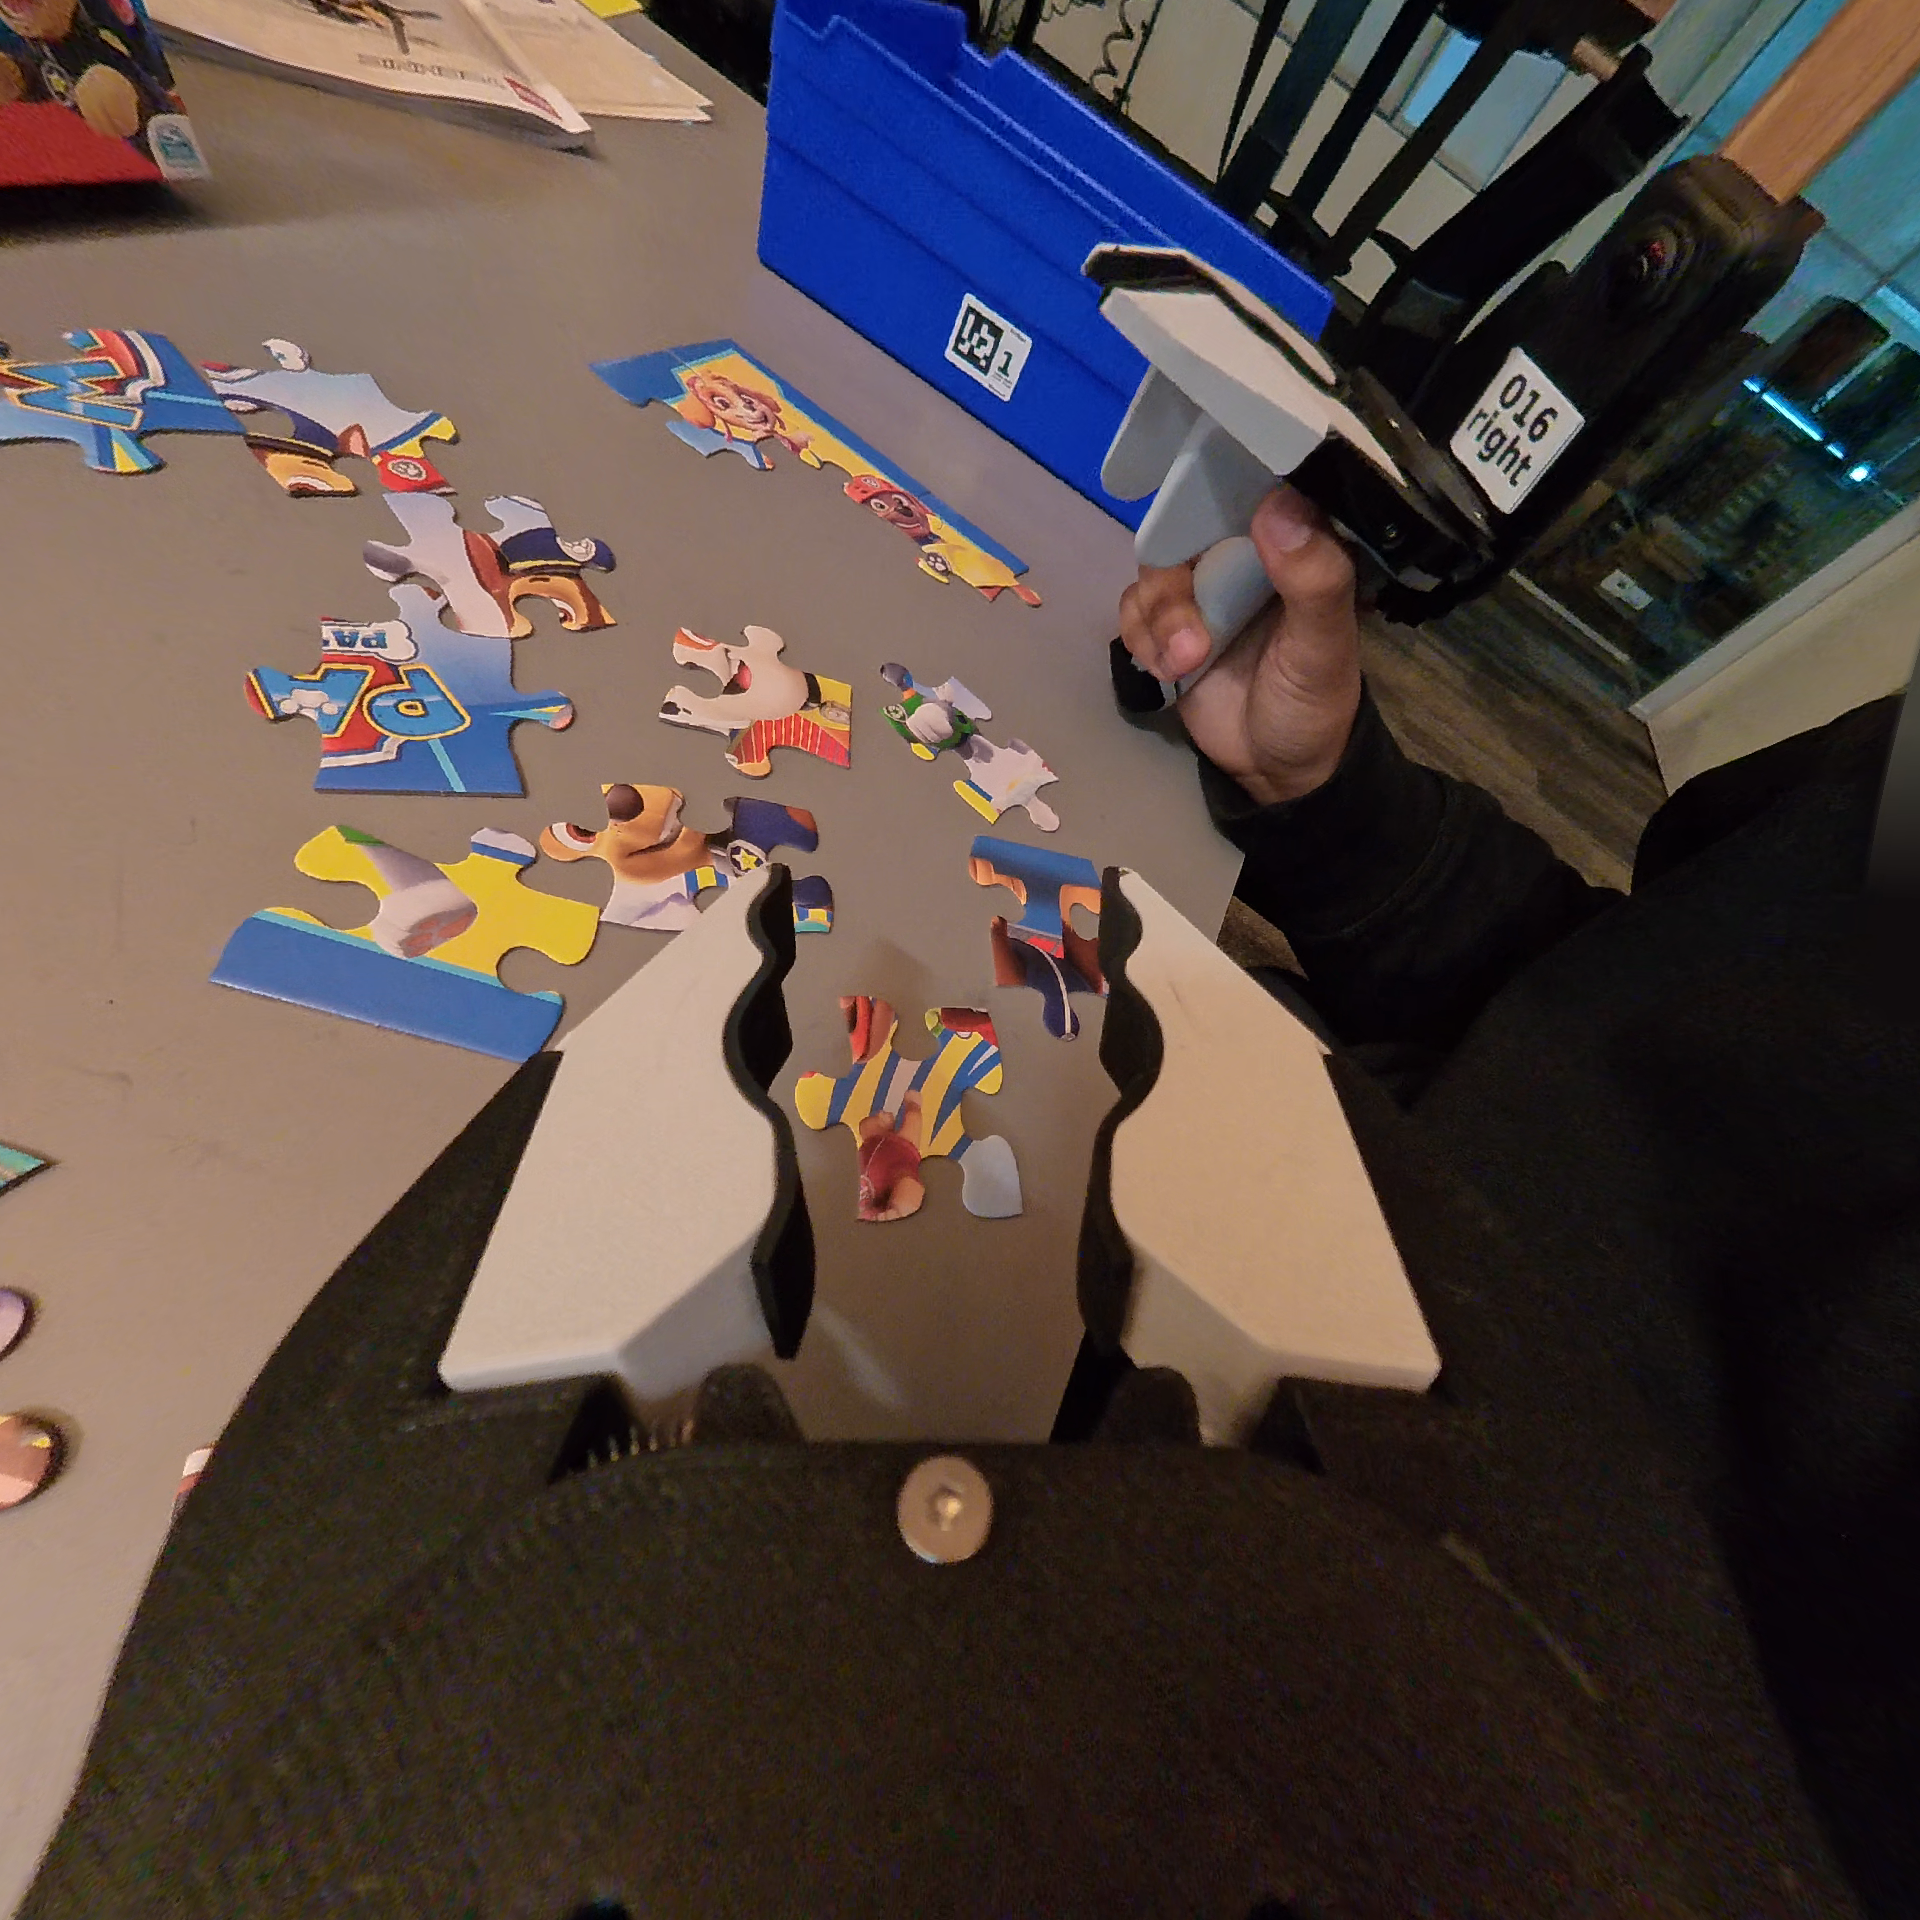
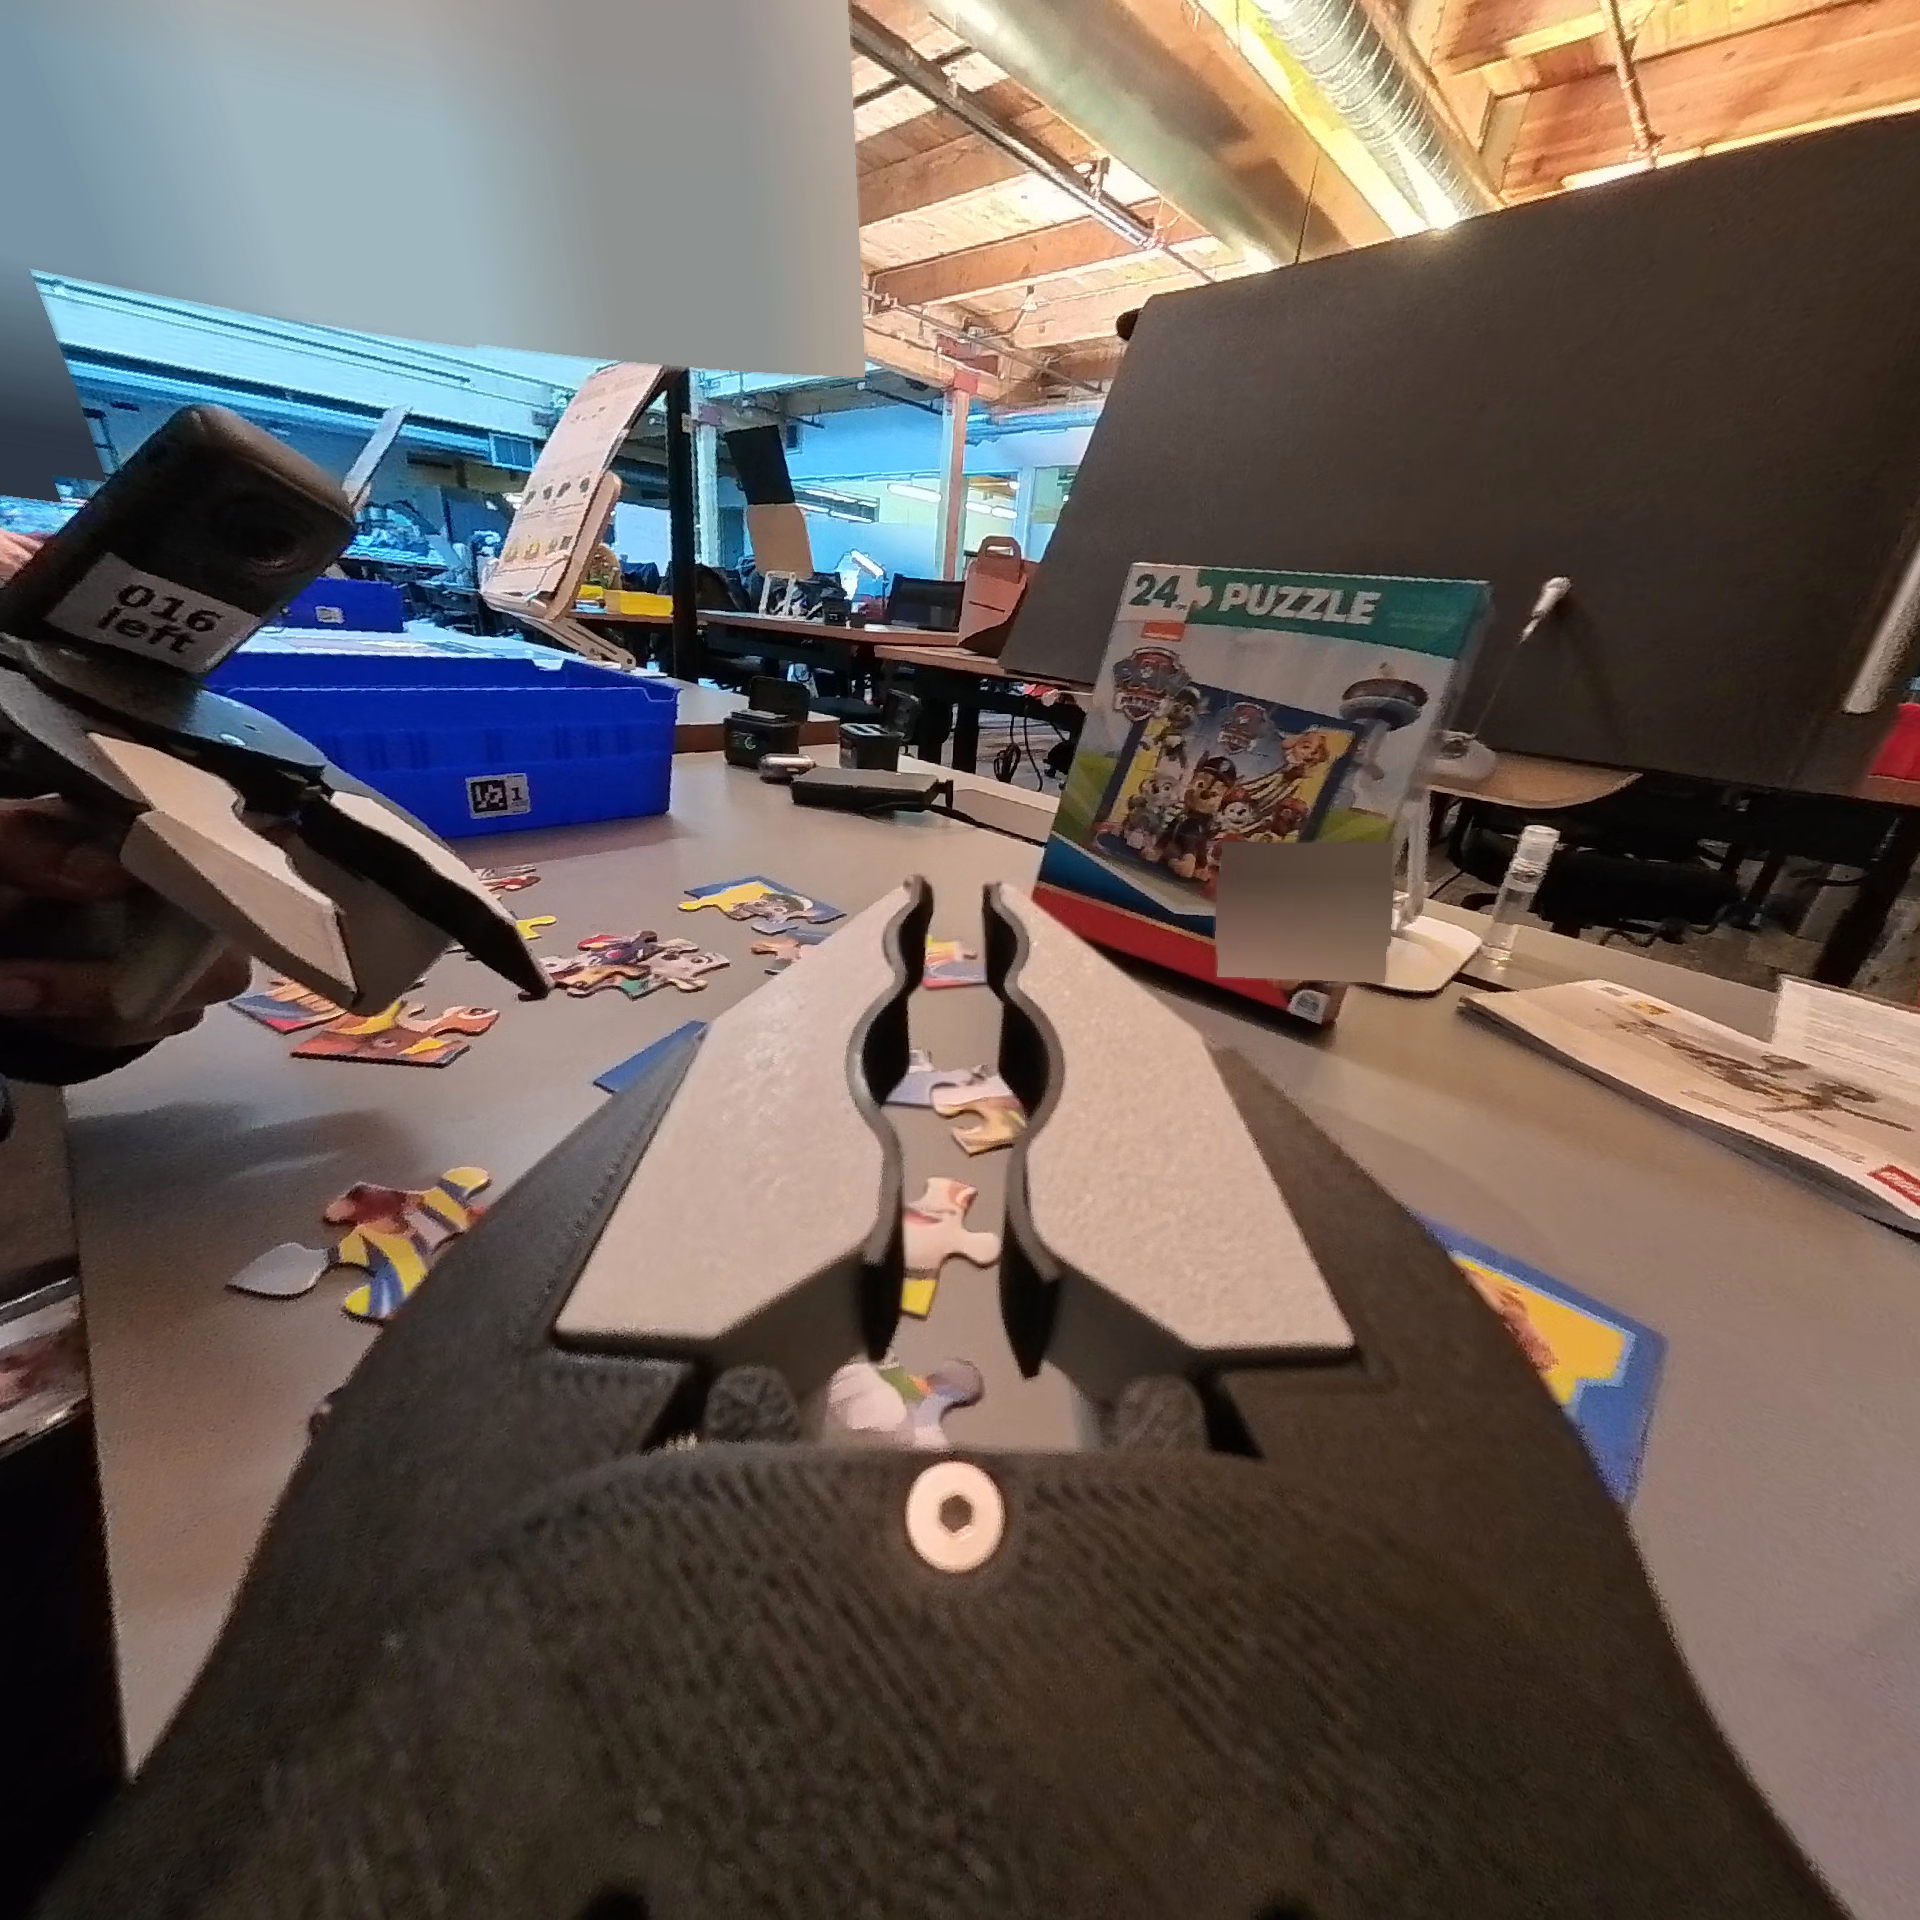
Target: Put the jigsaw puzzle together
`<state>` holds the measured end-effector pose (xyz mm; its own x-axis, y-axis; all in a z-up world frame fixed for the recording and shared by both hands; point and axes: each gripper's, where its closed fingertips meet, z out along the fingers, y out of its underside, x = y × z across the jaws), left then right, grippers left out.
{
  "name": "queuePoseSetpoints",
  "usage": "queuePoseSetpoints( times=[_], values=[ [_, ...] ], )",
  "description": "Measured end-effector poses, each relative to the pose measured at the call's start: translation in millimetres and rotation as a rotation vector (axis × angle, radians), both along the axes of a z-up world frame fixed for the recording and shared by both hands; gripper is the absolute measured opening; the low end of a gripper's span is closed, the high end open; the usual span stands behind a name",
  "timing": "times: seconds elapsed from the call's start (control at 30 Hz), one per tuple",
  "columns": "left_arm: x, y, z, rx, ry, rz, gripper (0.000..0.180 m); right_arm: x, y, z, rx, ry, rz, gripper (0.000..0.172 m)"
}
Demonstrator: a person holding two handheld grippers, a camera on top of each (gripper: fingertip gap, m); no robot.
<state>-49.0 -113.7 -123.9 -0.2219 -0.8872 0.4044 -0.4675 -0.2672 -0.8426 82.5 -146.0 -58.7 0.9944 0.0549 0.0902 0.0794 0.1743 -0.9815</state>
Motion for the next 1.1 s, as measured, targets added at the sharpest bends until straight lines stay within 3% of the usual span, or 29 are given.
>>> queuePoseSetpoints(
  times=[0.23,0.43,0.73,1.1],
  values=[
    [0,1,1,0.002,-0.003,0.002,0.057,-8,-6,8,0.047,-0.063,0.002,0.004],
    [-2,4,12,0.001,-0.063,0.012,0.044,13,-18,18,0.128,0.120,0.020,0.005],
    [-2,3,14,-0.015,-0.076,0.006,0.043,49,-45,33,0.306,0.393,0.059,0.010],
    [-2,4,14,-0.012,-0.076,0.012,0.043,46,-49,36,0.323,0.358,0.047,0.011]
  ],
)
